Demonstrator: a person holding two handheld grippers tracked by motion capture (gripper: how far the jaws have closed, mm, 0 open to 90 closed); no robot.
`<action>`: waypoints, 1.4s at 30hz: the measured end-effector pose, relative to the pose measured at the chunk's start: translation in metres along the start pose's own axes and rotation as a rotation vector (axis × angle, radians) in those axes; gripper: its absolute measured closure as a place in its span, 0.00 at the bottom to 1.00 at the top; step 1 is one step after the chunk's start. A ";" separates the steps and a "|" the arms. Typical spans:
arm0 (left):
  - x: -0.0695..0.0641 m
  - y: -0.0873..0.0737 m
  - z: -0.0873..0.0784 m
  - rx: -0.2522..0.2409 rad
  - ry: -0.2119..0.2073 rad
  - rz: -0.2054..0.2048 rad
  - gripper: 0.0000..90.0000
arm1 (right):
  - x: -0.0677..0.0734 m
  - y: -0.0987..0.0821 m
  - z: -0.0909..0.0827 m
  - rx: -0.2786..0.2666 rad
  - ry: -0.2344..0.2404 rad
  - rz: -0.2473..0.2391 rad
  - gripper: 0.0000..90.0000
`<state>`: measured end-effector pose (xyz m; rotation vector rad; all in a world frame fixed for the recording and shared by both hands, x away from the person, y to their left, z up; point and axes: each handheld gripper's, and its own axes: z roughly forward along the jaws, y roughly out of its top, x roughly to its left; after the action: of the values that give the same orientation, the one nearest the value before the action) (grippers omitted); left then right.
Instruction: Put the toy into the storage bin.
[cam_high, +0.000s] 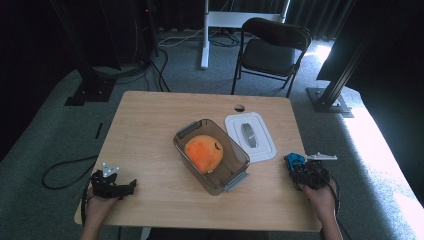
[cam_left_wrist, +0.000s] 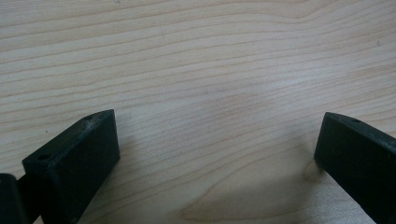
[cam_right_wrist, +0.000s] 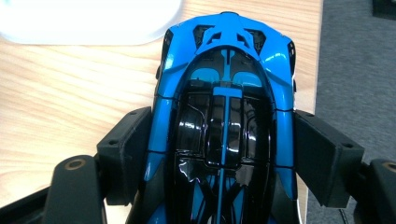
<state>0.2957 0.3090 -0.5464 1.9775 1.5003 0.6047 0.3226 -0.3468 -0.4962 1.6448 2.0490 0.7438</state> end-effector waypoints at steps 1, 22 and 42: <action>0.000 0.000 0.000 0.000 0.000 0.000 0.00 | 0.001 0.003 -0.003 0.006 0.010 -0.015 0.28; 0.000 0.000 0.000 0.000 0.000 0.000 0.00 | 0.038 0.053 -0.066 -0.120 0.130 -0.144 0.28; 0.000 0.000 0.000 0.001 0.002 0.001 0.00 | 0.086 0.097 -0.085 -0.178 0.233 -0.262 0.28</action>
<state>0.2956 0.3088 -0.5463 1.9790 1.5020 0.6066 0.3249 -0.2605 -0.3674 1.2110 2.2261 1.0276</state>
